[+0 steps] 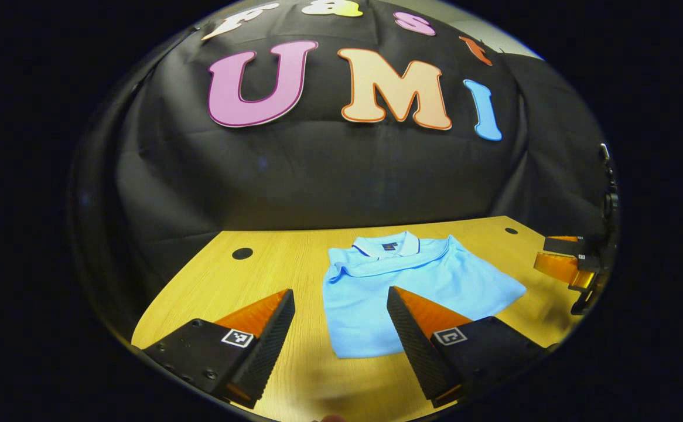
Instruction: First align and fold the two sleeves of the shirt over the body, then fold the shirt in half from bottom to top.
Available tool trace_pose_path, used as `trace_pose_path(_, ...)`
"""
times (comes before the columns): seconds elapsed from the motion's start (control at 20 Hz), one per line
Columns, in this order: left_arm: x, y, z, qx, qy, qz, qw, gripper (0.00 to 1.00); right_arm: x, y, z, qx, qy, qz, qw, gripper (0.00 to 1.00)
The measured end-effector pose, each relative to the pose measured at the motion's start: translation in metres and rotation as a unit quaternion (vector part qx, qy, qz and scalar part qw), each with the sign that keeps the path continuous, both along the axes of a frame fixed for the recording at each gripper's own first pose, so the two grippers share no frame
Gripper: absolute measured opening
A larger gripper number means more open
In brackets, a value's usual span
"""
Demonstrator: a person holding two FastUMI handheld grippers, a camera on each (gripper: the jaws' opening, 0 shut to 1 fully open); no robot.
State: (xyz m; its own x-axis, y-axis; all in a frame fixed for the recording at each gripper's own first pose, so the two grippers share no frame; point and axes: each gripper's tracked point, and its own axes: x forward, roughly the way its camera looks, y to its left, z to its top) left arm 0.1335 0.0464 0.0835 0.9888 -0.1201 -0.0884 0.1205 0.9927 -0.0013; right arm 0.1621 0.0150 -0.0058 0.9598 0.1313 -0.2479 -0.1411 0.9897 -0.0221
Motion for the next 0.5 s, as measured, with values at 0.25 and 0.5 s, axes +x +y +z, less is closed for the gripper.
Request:
trace_pose_path(0.25, -0.034, -0.010, -0.011, -0.020, -0.004, 0.005, 1.000, 0.95, -0.046, -0.007, 0.010, -0.012, -0.036, -0.014, 0.999, 0.99)
trace_pose_path(0.5, -0.059, -0.016, -0.036, 0.000, 0.001, 0.025, 1.000, 0.94, -0.074, -0.005, 0.008, 0.003, -0.043, -0.020, 0.999, 0.99)
